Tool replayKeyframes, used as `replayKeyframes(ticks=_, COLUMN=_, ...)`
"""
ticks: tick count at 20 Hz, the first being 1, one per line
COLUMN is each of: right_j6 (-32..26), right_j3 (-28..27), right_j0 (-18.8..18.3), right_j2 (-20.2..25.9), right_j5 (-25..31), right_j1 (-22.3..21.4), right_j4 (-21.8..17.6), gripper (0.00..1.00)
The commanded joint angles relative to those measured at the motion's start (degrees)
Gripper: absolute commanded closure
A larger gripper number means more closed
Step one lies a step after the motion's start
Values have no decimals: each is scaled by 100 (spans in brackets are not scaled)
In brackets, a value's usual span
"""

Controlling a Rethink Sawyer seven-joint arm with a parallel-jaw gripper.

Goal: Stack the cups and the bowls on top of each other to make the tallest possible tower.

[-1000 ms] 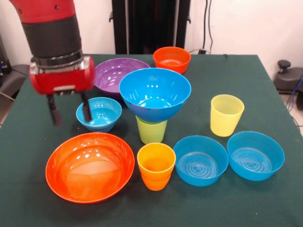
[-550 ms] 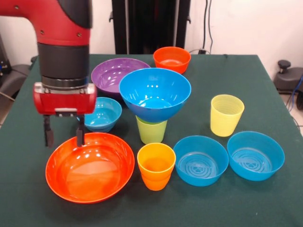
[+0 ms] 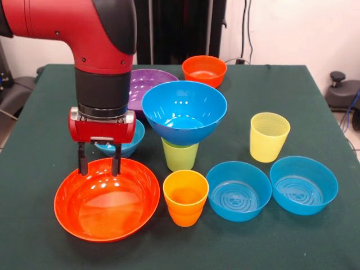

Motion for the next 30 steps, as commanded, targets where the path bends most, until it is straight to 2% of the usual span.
replayKeyframes(ticks=1, right_j6=674, right_j3=-318, right_j0=151, right_j2=-526, right_j5=148, right_j1=411, right_j4=126, gripper=0)
replayKeyframes(ticks=17, right_j6=211, right_j3=-623, right_j0=-2, right_j2=-581, right_j5=142, right_j1=783, right_j4=470, gripper=0)
replayKeyframes(ticks=22, right_j6=150, right_j3=-681, right_j0=14, right_j2=-634, right_j5=157, right_j1=811, right_j4=517, gripper=0)
replayKeyframes(ticks=30, right_j6=-58, right_j3=-584, right_j0=-13, right_j2=-613, right_j5=551, right_j1=613, right_j4=776, gripper=0)
